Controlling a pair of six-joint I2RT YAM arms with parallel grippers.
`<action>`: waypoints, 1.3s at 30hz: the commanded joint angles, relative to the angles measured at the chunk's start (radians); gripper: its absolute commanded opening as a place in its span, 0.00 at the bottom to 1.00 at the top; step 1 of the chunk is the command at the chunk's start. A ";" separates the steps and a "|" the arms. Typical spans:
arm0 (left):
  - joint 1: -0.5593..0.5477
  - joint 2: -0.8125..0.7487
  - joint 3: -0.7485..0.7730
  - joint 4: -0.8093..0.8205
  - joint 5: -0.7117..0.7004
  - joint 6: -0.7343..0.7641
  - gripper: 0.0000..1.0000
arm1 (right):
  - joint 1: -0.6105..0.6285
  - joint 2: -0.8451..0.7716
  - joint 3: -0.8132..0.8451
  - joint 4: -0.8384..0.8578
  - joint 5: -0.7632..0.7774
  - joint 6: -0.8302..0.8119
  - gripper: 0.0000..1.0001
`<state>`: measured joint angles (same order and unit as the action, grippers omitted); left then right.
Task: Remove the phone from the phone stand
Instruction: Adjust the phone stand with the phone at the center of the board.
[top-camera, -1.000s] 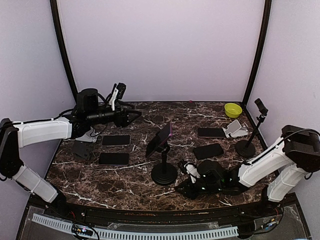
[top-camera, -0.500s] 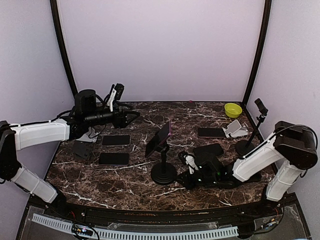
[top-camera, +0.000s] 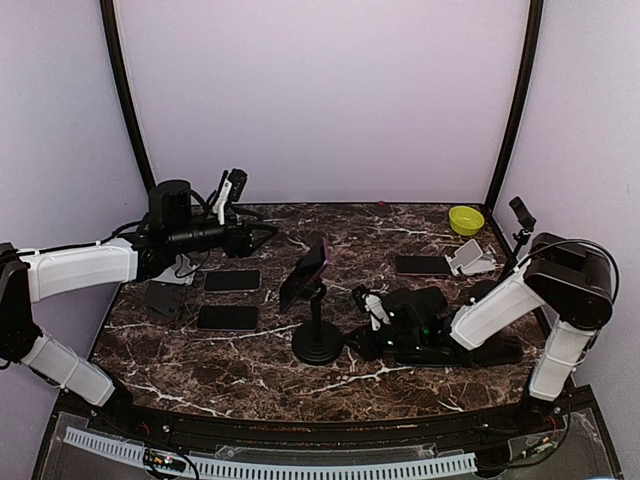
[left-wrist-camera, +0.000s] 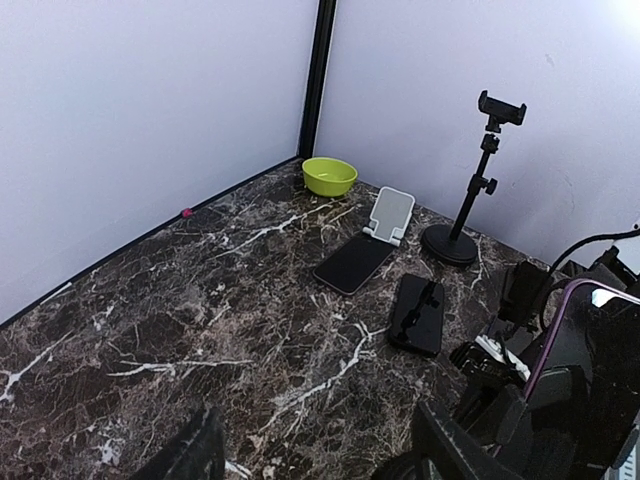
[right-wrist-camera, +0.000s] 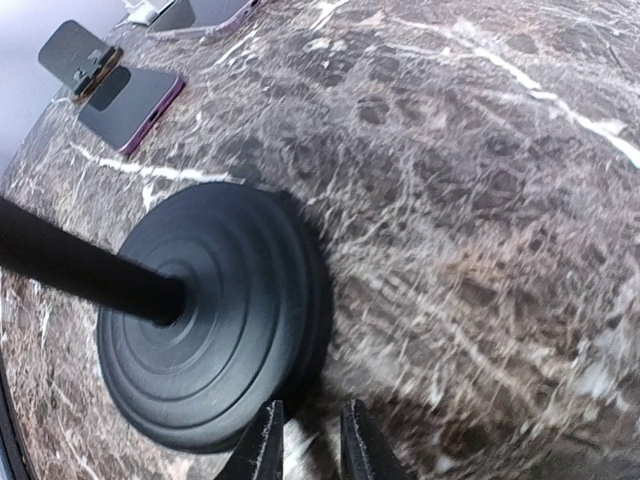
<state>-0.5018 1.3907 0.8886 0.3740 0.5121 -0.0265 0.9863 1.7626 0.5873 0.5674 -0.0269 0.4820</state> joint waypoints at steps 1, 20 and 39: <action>0.034 -0.032 -0.014 -0.036 0.030 -0.026 0.65 | -0.040 0.022 0.030 0.075 -0.042 -0.031 0.21; 0.045 -0.101 -0.092 0.056 -0.064 -0.079 0.69 | 0.162 -0.181 -0.105 0.353 0.355 0.032 0.60; 0.045 -0.143 -0.122 0.077 -0.138 -0.075 0.71 | 0.288 0.141 0.032 0.710 0.554 -0.154 0.63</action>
<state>-0.4599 1.2751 0.7712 0.4221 0.3882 -0.0952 1.2644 1.8690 0.5827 1.2366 0.4744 0.3439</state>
